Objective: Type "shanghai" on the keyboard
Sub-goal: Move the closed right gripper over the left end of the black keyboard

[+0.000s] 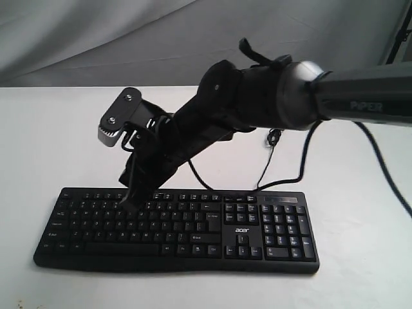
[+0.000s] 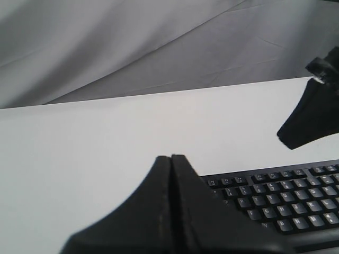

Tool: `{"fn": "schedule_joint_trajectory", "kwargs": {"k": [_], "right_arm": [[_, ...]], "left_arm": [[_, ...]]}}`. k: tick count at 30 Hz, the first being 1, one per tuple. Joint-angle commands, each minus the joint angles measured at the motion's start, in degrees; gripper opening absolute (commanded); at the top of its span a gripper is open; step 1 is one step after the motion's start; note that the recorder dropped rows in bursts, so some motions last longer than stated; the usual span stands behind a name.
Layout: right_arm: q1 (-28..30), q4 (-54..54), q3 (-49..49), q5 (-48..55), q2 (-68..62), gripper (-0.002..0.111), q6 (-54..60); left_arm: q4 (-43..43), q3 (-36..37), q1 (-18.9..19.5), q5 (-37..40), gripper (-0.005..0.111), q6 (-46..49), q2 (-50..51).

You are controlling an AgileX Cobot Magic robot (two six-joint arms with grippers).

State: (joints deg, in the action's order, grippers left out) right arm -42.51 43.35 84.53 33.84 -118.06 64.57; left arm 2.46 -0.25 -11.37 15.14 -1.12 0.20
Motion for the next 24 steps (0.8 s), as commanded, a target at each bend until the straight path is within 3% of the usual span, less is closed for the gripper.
{"fn": "schedule_joint_trajectory", "kwargs": {"k": [1, 9, 13, 24], "right_arm": [[-1.58, 0.29, 7.84, 3.93, -5.62, 0.0, -0.69], [-6.36, -14.58, 21.49, 6.04, -14.82, 0.0, -13.13], [-7.19, -15.18, 27.31, 10.73, -18.01, 0.0, -13.64], [-7.67, -17.3, 27.97, 10.39, -19.68, 0.0, -15.76]], "left_arm": [[0.04, 0.25, -0.23, -0.27, 0.0, -0.16, -0.2], [0.04, 0.25, -0.23, -0.27, 0.0, -0.16, -0.2], [0.04, 0.25, -0.23, -0.27, 0.0, -0.16, -0.2], [0.04, 0.25, -0.23, -0.27, 0.0, -0.16, -0.2]]}}
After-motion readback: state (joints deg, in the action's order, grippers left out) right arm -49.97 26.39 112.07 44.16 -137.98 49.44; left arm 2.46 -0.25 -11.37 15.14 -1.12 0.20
